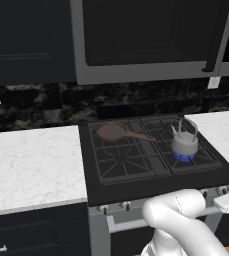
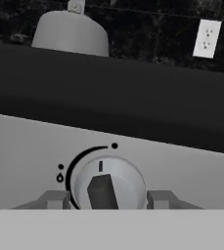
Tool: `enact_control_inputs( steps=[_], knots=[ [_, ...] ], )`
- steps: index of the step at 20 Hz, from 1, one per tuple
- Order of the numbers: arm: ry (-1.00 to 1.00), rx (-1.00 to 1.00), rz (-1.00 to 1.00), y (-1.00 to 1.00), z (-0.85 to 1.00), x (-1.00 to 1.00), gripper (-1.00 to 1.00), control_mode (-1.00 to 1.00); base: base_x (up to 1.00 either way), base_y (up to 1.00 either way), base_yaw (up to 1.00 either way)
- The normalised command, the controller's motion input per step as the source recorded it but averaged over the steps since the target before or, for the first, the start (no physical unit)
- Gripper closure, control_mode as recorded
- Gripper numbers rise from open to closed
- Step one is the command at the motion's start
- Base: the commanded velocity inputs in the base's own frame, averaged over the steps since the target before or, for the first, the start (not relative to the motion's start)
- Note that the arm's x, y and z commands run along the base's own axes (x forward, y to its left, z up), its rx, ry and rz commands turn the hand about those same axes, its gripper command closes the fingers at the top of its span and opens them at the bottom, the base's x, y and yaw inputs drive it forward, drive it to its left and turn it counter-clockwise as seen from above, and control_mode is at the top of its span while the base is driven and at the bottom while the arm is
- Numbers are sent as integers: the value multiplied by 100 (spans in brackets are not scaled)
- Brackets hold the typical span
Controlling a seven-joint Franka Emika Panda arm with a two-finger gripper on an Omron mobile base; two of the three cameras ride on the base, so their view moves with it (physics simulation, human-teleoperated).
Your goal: Pick the kettle from the counter and place it on a stove burner. Then turn the burner on.
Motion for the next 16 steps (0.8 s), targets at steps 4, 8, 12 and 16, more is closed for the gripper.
enact_control_inputs(
  steps=[4, 8, 12, 16],
  knots=[
    [0, -30, -1, 0, 0, 0, 100, -100, 0, 0, 0],
    [0, -28, -1, 0, 0, 0, 100, -100, 0, 0, 0],
    [0, -27, -1, 0, 0, 0, 100, -100, 0, 0, 0],
    [0, -26, -1, 0, 0, 0, 100, -100, 0, 0, 0]
  ],
)
